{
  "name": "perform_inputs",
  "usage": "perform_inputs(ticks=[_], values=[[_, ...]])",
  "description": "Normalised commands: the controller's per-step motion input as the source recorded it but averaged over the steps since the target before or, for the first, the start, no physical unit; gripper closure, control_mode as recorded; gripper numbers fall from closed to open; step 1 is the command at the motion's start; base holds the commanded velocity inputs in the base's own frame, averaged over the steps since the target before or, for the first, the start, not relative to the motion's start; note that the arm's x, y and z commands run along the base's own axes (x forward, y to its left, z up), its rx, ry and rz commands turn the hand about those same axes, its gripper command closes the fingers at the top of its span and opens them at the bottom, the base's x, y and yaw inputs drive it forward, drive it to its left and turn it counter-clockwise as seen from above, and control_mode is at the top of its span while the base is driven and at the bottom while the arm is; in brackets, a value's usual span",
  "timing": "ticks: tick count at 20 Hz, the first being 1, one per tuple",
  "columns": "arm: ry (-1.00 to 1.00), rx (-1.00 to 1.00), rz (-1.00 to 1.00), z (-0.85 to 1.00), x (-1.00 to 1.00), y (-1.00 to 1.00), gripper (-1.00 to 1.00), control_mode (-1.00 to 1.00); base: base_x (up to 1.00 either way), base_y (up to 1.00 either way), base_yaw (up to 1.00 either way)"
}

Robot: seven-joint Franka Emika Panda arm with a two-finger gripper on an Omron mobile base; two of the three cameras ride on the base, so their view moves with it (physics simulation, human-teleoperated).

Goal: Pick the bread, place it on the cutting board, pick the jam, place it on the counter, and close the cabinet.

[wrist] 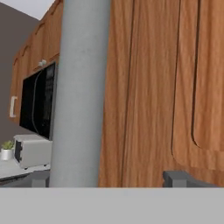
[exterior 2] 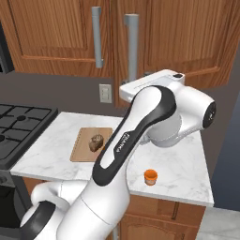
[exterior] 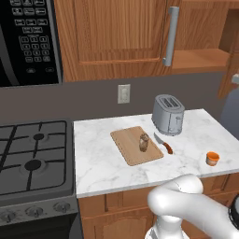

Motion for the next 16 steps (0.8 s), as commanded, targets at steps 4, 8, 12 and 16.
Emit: perform_inputs(ticks=[4,8,12,16], values=[[0.0,0.0,-0.07,0.0,0.4,0.29,-1.0,-1.0,0.0,0.0,0.0],[0.0,0.0,-0.09,0.0,0.39,0.32,-1.0,-1.0,0.0,0.0,0.0],[0.0,0.0,-0.08,0.0,0.41,0.29,-1.0,-1.0,0.0,0.0,0.0],[0.0,0.0,-0.05,0.0,0.4,0.28,-1.0,-1.0,0.0,0.0,0.0]])
